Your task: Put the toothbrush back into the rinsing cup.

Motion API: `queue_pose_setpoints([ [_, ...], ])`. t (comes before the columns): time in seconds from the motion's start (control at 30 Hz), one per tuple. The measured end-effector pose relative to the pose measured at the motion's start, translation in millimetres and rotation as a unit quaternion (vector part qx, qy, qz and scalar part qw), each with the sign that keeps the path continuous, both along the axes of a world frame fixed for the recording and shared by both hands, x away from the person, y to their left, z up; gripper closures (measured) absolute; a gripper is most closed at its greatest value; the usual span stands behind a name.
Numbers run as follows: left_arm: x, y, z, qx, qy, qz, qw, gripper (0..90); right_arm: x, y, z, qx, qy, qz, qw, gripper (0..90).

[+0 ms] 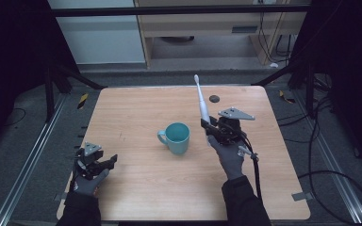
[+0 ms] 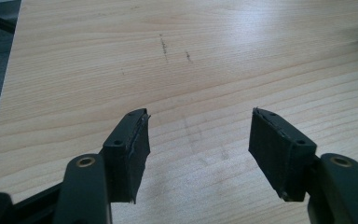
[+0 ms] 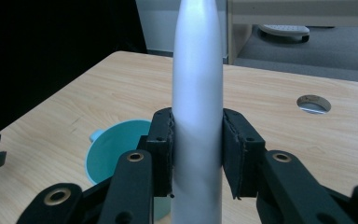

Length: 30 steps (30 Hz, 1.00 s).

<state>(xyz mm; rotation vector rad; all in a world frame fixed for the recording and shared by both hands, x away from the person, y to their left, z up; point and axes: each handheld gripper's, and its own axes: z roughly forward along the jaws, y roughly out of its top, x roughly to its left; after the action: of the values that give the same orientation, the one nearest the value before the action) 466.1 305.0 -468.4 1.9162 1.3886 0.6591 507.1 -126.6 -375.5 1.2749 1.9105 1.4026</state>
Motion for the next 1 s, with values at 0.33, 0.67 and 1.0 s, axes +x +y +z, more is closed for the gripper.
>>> queue_pose_setpoints([
  [0.33,0.7,0.1,-0.6,0.001,0.0,0.001,1.0,37.3,12.1,17.5,8.5,0.017,-0.025,-0.002,0.9996,66.3],
  [0.67,0.1,-0.1,-0.1,0.0,-0.002,0.001,1.0,37.4,22.4,37.8,7.8,0.036,-0.04,-0.007,0.9985,66.3],
  [1.0,0.3,-0.1,-0.2,-0.001,-0.003,0.002,1.0,37.3,30.0,50.2,6.3,0.052,-0.045,-0.013,0.9976,66.2],
])
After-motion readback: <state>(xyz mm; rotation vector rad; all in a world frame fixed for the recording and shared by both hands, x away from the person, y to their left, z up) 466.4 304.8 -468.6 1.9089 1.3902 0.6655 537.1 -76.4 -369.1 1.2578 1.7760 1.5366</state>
